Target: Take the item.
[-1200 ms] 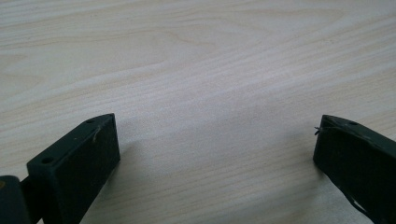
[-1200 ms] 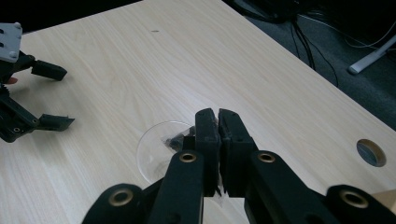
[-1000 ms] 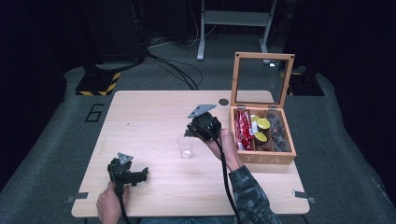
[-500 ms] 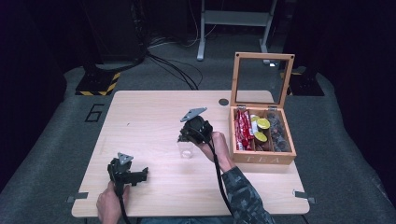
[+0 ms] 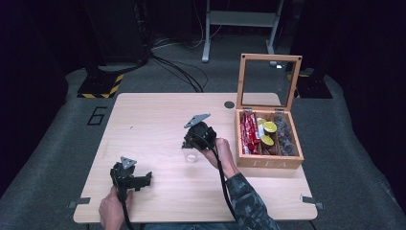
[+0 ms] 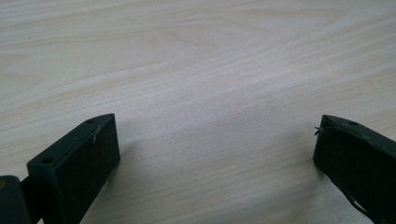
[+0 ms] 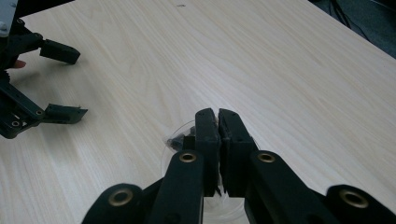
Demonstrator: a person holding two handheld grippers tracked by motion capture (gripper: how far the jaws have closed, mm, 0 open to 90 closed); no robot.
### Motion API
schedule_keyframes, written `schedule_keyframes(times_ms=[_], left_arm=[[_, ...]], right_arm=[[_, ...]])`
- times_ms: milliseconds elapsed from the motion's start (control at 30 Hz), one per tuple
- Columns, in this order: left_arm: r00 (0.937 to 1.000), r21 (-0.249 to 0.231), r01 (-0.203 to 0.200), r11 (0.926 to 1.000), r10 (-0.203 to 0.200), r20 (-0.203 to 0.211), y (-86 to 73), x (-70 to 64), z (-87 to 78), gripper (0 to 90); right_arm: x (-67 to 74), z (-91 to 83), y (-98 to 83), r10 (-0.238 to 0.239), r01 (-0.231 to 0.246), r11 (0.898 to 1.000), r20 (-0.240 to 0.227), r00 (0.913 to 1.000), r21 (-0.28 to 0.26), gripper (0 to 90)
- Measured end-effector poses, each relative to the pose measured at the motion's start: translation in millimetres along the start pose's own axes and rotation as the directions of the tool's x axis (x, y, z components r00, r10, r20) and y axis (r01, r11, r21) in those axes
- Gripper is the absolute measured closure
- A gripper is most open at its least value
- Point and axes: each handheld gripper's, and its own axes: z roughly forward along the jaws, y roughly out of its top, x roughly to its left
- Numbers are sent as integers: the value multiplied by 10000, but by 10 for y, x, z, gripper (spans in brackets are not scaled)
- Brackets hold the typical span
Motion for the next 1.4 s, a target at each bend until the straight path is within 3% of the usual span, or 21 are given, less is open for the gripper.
schedule_keyframes(times_ms=[633,1400], left_arm=[[10000,-2,2,10000,-2,0,0,0,0,3],[10000,0,-5,10000,5,1,0,0,0,3]], right_arm=[[-52,130,-99,178,-180,9992,47,9998,353,872],[-54,312,-188,343,-309,9932,-292,9990,1121,868]])
